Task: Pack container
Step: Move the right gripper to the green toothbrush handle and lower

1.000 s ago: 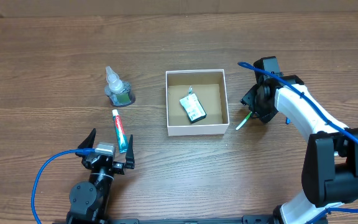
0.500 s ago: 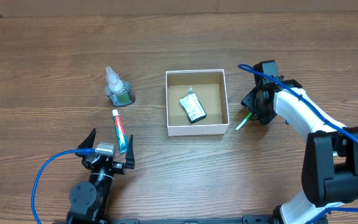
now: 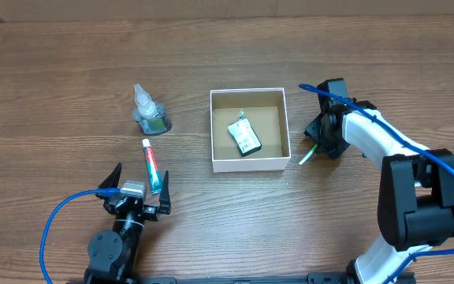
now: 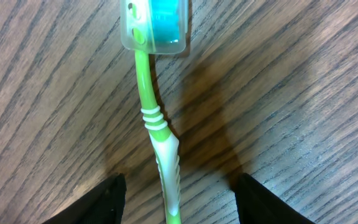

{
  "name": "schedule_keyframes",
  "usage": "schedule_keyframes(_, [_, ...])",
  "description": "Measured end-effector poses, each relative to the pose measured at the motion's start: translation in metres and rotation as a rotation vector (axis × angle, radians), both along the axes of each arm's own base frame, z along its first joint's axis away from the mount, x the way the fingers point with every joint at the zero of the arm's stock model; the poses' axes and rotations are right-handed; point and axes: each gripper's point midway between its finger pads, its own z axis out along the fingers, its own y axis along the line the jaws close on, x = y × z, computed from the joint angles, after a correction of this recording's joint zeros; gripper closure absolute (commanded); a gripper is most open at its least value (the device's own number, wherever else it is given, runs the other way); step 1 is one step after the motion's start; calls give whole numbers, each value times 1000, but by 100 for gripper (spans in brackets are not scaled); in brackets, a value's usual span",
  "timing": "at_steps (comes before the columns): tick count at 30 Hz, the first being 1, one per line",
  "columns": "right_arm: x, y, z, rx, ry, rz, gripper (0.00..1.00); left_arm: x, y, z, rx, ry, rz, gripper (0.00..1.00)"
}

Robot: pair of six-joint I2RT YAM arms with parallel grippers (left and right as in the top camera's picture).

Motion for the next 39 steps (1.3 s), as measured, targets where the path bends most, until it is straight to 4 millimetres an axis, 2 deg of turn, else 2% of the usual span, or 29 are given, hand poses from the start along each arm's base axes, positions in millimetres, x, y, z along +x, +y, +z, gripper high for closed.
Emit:
schedule_keyframes(2, [0,-1,0,-8,1,-4,59,0,0,0,0,0,0,0])
schedule_keyframes(5, [0,-3,-1,-15,7,-2,64,0,0,0,0,0,0,0])
schedule_keyframes(14, [-12,-6,-1,-42,109,33,73,0,0,0,0,0,0,0])
schedule_keyframes(17, [-13,-7,2,-48,127,48,74,0,0,0,0,0,0,0])
schedule_keyframes(22, [-9,-9,10,-66,126,63,81,0,0,0,0,0,0,0])
schedule_keyframes(25, [-6,-10,13,-74,124,74,80,0,0,0,0,0,0,0])
schedule_keyframes(27, [-7,-10,14,-76,127,79,76,0,0,0,0,0,0,0])
schedule_keyframes(29, [-8,-11,14,-82,133,83,71,0,0,0,0,0,0,0])
schedule_keyframes(30, [-8,-11,14,-84,134,83,63,0,0,0,0,0,0,0])
schedule_keyframes(33, [-8,-12,14,-89,134,85,53,0,0,0,0,0,0,0])
schedule_keyframes(39, [0,-11,15,-86,97,74,53,0,0,0,0,0,0,0])
